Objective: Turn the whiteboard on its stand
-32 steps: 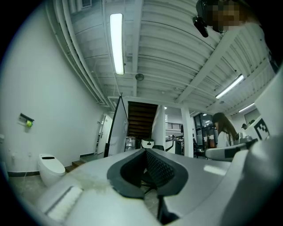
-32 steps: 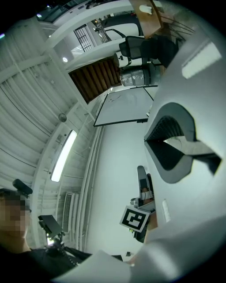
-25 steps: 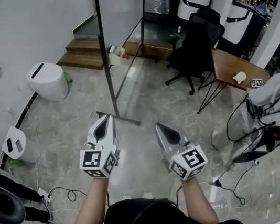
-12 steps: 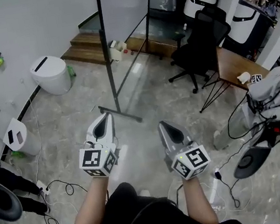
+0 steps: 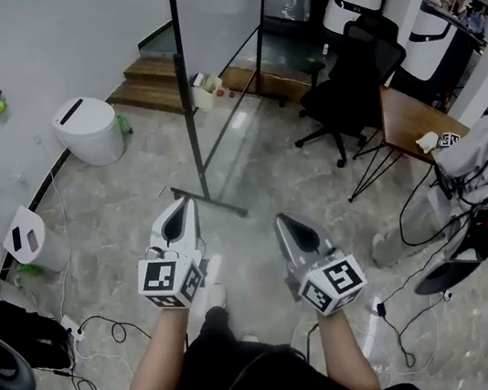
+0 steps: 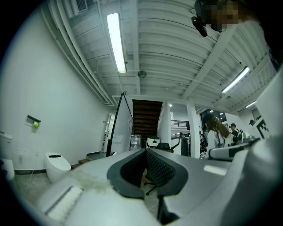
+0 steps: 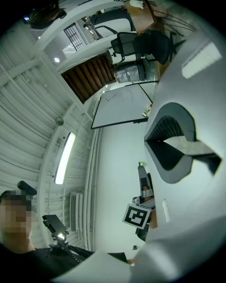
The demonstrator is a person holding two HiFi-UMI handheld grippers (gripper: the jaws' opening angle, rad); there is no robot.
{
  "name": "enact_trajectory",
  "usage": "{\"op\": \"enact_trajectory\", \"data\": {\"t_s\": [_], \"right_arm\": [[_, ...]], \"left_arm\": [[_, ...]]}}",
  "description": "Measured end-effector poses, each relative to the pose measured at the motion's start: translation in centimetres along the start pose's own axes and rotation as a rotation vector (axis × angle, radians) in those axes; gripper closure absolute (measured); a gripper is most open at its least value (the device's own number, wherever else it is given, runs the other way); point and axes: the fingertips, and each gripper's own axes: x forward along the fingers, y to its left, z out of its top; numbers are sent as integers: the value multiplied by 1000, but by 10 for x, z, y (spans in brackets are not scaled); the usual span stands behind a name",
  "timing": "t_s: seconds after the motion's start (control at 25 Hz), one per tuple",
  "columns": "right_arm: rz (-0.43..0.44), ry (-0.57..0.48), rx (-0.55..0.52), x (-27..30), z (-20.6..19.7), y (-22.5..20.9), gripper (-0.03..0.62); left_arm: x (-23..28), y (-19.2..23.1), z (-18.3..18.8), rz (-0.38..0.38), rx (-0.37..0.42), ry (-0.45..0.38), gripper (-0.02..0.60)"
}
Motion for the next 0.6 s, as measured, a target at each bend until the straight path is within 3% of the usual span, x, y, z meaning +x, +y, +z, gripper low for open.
{"op": "enact_trajectory", "data": {"t_s": [0.6], "right_arm": [[-39,4,-23,106,9,-48,589]], "left_arm": [[101,71,-7,-52,37,20,581]]}}
